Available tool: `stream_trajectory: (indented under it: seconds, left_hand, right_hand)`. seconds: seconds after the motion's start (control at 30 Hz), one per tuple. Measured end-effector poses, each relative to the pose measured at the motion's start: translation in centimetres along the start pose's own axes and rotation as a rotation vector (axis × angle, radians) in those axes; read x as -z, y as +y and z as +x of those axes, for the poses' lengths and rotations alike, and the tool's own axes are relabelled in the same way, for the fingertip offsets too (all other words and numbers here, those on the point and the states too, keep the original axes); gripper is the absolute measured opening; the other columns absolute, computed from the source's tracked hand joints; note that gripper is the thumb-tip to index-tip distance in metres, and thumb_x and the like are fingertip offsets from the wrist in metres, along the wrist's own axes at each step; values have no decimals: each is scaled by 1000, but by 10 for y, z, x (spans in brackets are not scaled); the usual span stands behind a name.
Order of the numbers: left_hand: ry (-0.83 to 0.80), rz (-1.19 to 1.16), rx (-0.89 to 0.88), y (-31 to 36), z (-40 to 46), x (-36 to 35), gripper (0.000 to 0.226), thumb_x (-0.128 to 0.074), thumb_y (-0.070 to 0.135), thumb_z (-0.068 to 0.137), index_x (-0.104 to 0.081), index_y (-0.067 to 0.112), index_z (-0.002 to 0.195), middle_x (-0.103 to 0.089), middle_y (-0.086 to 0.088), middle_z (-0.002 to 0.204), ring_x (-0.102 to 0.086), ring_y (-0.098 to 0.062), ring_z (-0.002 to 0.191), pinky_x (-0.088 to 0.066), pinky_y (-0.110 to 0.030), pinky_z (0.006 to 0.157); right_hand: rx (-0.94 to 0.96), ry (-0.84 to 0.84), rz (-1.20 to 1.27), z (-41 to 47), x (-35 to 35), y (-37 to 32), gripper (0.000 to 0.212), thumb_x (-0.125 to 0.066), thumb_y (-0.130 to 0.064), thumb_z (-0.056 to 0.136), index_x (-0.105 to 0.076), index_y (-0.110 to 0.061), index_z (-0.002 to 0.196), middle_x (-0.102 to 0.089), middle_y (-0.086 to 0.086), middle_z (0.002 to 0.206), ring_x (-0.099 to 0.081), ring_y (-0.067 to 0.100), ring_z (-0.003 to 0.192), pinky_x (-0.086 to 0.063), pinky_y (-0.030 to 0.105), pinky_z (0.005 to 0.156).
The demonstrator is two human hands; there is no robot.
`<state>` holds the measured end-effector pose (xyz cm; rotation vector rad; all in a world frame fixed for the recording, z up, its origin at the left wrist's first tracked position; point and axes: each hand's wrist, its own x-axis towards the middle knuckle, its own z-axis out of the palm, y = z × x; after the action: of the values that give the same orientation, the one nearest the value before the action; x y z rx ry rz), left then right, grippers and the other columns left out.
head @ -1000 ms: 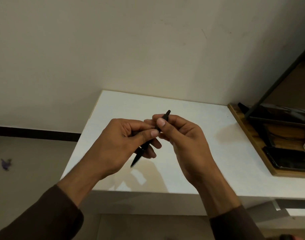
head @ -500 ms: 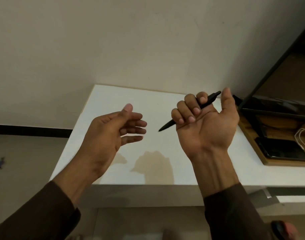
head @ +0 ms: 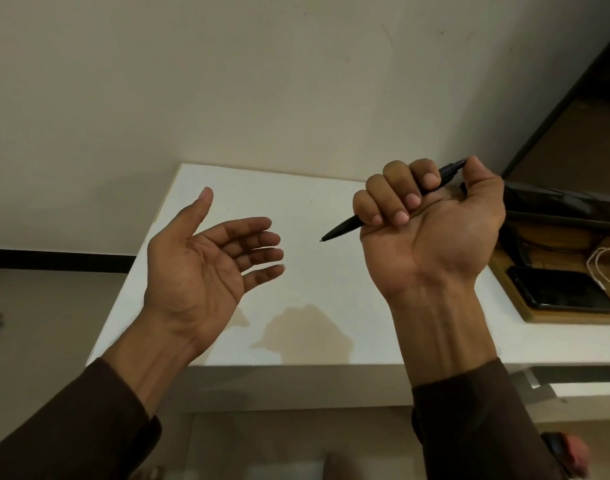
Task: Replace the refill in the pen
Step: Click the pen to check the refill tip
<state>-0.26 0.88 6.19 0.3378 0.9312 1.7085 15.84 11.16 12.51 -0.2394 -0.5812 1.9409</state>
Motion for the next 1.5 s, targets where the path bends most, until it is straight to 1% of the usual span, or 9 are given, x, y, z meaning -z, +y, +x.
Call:
stream_trajectory:
  seconds: [0.13, 0.27, 0.37, 0.53, 0.7, 0.9, 1.2, 1.4, 1.5]
  left_hand:
    - [-8, 4, 1, -1, 0, 0, 66, -46, 56, 94, -74, -3, 104, -72, -21, 96, -70, -32, 83, -57, -48, 83]
    - [-10, 9, -7, -1, 0, 0, 65, -46, 55, 95, -75, -3, 102, -71, -21, 95, -70, -32, 82, -56, -49, 84]
    - [-10, 14, -10, -1, 0, 0, 65, -46, 55, 95, -75, -2, 102, -71, -21, 95, -70, -31, 82, -56, -48, 83]
    - [-4, 17, -9, -2, -1, -1, 64, -46, 54, 95, -74, -3, 103, -72, -21, 94, -70, -32, 82, -57, -46, 82]
    - [3, 19, -14, -1, -1, -1, 63, -46, 52, 95, -74, -4, 103, -72, -21, 92, -70, -31, 81, -56, -48, 82]
    - [3, 21, -14, 0, -1, 0, 62, -48, 52, 93, -74, -4, 104, -72, -21, 93, -70, -31, 81, -57, -47, 82]
    - [-1, 23, -17, 1, -2, 0, 61, -48, 52, 94, -74, -3, 103, -72, -21, 93, -69, -31, 82, -57, -48, 82]
    - [-3, 13, -11, 2, -2, 0, 62, -49, 52, 92, -74, -4, 103, -72, -22, 93, -69, -31, 82, -59, -46, 78]
    - [-3, 14, -8, 2, -2, -1, 61, -51, 52, 89, -74, -4, 103, -72, -21, 93, -69, -31, 81, -59, -47, 79]
  right_hand:
    - [-18, 11, -55, -3, -3, 4, 44, -27, -46, 97, -31, -18, 63, -21, -3, 56, -13, 12, 46, -17, 26, 47]
    - [-51, -8, -78, -5, -6, 7, 45, -26, -49, 97, -29, -18, 64, -15, -2, 59, -10, 13, 47, -14, 28, 48]
    - [-39, -10, -90, -5, -7, 7, 44, -25, -47, 96, -27, -18, 63, -13, -2, 60, -9, 13, 46, -13, 27, 47]
    - [-9, -18, -87, -7, -8, 5, 44, -25, -48, 96, -26, -19, 63, -13, -2, 59, -9, 12, 46, -13, 27, 46]
    - [16, -23, -108, -8, -9, 5, 44, -24, -47, 96, -24, -19, 63, -12, -2, 57, -9, 13, 45, -12, 27, 46]
    - [21, -23, -148, -9, -9, 6, 40, -25, -47, 94, -17, -19, 67, -11, -2, 57, -8, 13, 45, -10, 27, 46]
    - [4, -7, -185, -9, -11, 7, 43, -26, -47, 95, -22, -19, 62, -11, -2, 57, -7, 13, 45, -11, 27, 46]
    - [1, -7, -186, -9, -11, 7, 43, -26, -47, 95, -22, -19, 62, -11, -2, 56, -7, 13, 45, -10, 27, 46]
    - [6, -3, -190, -9, -11, 7, 43, -26, -46, 94, -22, -18, 62, -11, -2, 56, -7, 13, 45, -10, 26, 46]
